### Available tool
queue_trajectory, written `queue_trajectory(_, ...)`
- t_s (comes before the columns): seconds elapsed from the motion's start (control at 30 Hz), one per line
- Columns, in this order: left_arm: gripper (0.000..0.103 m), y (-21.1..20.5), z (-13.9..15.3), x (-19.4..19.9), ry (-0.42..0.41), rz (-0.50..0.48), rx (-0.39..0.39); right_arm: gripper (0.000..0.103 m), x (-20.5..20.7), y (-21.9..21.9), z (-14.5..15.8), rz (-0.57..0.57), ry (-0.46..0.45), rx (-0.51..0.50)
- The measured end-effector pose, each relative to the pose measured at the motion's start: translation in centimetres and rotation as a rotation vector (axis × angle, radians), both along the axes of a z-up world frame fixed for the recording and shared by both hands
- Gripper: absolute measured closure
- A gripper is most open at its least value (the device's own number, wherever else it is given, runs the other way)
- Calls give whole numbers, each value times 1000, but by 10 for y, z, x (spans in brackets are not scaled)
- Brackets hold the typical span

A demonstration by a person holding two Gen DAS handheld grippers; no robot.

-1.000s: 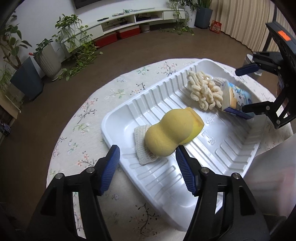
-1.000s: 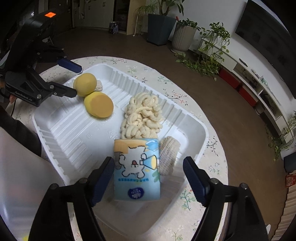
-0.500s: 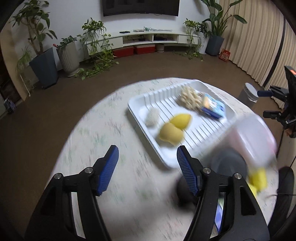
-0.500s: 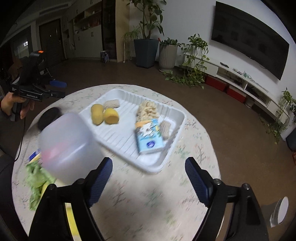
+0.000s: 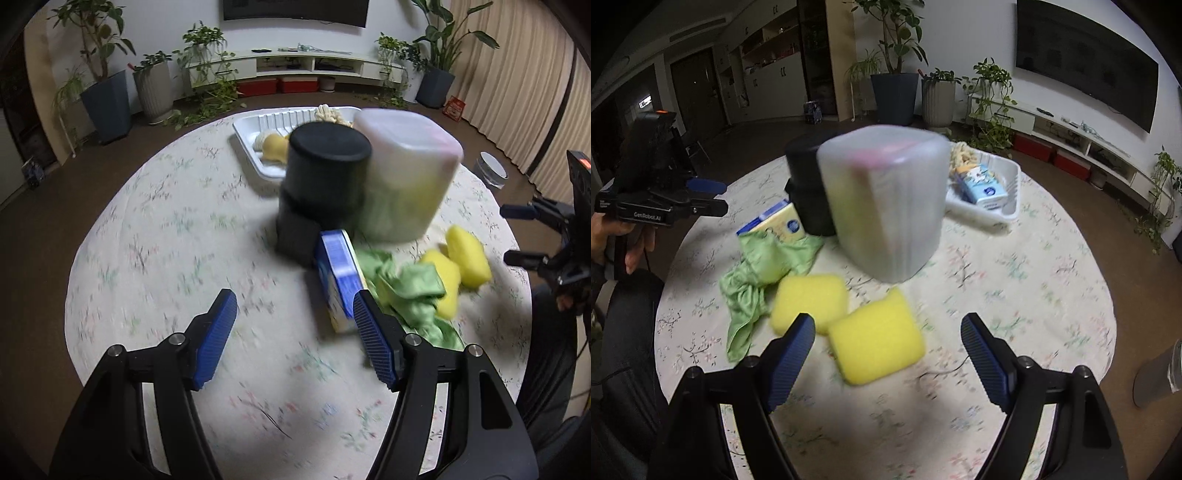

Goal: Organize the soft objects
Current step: 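Move both open tools back toward the remaining items on the table, then grasp the blue-and-white barcode box with the left tool while the right tool grasps a yellow rectangular sponge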

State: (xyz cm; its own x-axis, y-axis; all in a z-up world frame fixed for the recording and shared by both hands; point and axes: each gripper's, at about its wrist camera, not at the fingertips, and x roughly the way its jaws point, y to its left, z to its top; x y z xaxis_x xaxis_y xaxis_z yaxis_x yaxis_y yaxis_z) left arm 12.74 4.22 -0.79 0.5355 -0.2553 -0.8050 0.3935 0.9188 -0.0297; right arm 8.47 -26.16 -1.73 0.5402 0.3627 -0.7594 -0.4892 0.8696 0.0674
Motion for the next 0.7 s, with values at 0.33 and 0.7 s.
queue_trajectory(0.33, 39, -16, -32, -13, 2, 88, 15, 20, -12, 19, -32, -101, 39, -72)
queue_trajectory(0.7, 39, -40, -39, -12, 0, 28, 54, 20, -1, 20, -45, -114, 92, -53)
